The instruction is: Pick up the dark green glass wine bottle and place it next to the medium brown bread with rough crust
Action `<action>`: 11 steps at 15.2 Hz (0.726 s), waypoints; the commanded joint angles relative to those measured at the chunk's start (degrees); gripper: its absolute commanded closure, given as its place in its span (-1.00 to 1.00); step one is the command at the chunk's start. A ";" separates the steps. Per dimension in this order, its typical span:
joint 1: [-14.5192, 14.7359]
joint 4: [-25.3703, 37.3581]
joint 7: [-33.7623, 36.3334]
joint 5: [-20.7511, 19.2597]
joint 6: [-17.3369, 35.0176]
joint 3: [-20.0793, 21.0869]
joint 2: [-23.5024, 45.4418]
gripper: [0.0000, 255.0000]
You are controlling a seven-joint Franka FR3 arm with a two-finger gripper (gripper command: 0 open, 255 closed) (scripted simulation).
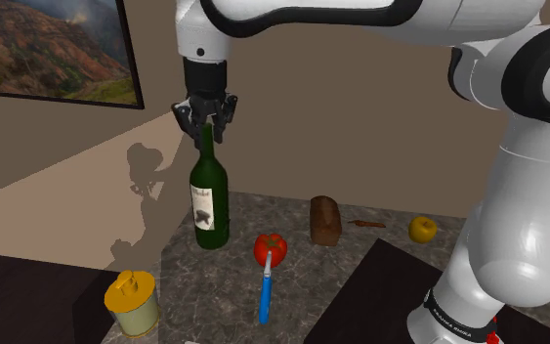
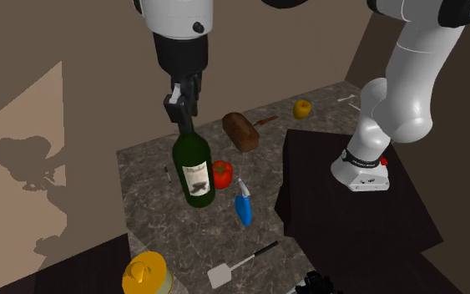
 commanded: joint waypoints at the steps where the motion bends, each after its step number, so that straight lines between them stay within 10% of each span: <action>1: 0.20 2.33 -0.01 -0.21 -1.87 0.08 0.50 1.00; 11: 1.91 15.70 0.10 -2.13 -11.50 0.52 4.61 1.00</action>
